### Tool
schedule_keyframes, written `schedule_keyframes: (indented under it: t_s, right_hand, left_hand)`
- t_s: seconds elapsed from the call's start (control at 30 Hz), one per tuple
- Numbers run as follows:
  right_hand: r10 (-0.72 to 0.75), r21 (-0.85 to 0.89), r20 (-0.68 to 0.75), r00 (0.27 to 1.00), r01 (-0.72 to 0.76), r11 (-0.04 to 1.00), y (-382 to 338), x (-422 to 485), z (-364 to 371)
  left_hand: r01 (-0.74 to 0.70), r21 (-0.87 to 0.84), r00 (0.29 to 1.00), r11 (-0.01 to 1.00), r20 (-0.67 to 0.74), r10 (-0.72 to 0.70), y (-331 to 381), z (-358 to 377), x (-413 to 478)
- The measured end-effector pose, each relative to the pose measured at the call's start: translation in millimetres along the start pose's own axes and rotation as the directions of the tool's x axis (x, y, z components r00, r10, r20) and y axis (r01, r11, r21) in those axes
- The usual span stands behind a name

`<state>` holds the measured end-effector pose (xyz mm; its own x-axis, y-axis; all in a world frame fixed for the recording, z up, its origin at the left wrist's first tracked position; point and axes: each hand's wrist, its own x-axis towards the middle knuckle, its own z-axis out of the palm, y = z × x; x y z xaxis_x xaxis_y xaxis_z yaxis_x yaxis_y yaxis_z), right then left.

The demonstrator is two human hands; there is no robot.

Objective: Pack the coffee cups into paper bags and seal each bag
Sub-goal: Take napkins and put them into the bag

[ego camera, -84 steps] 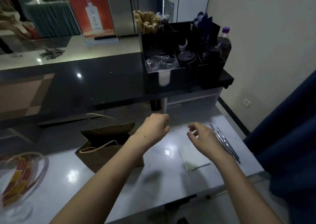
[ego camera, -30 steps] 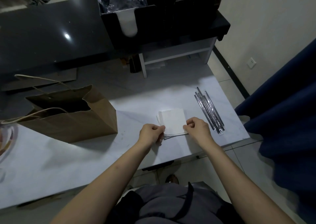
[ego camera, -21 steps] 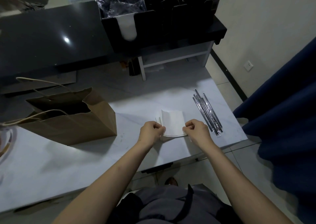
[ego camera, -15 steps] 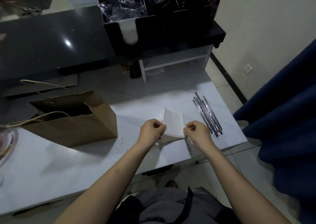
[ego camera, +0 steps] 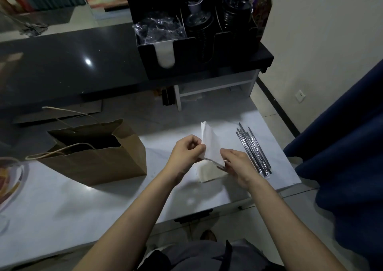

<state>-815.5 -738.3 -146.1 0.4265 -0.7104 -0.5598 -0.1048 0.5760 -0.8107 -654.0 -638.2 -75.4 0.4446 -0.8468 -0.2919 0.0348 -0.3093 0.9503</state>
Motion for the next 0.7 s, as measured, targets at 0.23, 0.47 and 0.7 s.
schedule_keyframes:
  t_s: [0.23,0.47,0.7]
  right_hand:
    - [-0.014,0.291,0.236,0.972,-0.057,0.955,-42,-27,36]
    - [-0.030,0.375,0.356,0.934,-0.113,0.920,-81,-46,97]
    - [-0.151,0.358,0.484,0.862,-0.038,0.933,-123,-78,168]
  left_hand:
    - [-0.108,0.002,0.994,0.994,0.001,0.108,49,-34,-19]
    - [-0.207,0.016,0.978,0.978,-0.023,0.208,101,-80,-48]
    - [-0.307,0.098,0.947,0.946,-0.066,0.315,145,-154,-79]
